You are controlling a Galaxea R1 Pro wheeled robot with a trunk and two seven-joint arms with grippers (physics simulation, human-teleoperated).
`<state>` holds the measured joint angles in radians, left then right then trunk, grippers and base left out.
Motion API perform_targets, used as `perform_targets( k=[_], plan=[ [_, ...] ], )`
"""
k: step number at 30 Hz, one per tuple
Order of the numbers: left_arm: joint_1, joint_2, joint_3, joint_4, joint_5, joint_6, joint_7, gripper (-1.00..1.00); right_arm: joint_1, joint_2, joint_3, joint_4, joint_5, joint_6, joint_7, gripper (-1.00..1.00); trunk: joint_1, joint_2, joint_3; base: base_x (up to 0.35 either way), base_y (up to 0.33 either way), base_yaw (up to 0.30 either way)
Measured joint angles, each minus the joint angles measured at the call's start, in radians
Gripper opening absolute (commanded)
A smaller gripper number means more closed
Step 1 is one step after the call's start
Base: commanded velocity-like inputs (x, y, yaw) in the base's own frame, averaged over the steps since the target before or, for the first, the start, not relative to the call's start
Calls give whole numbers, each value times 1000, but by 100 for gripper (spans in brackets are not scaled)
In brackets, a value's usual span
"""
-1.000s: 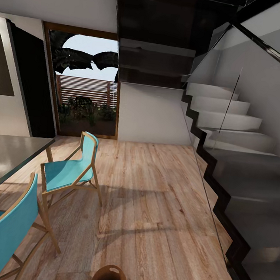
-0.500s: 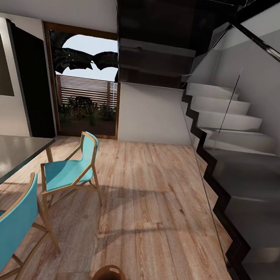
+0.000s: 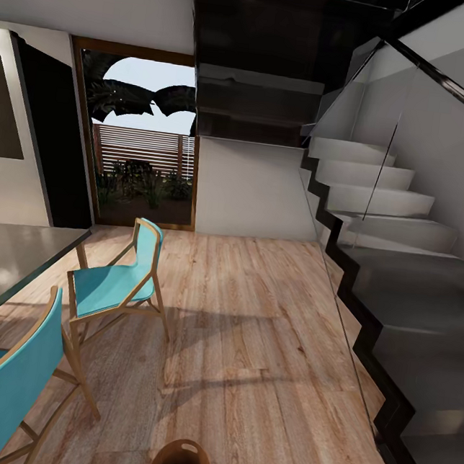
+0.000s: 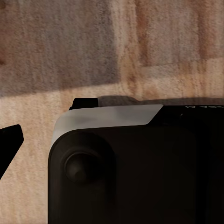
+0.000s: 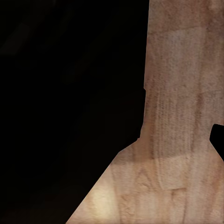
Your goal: Put the three can of soda from the living room inside the tash can in the kitchen.
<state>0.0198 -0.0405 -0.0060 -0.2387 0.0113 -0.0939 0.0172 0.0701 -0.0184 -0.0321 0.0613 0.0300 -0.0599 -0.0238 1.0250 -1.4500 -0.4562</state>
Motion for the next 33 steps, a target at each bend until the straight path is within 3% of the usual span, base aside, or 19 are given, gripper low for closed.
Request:
perform_targets(
  k=[33],
  plan=[
    [0,0,0,0,0,0,0,100,0,0,0,0,0,0,0,100,0,0,0,0,0,0]
  ],
)
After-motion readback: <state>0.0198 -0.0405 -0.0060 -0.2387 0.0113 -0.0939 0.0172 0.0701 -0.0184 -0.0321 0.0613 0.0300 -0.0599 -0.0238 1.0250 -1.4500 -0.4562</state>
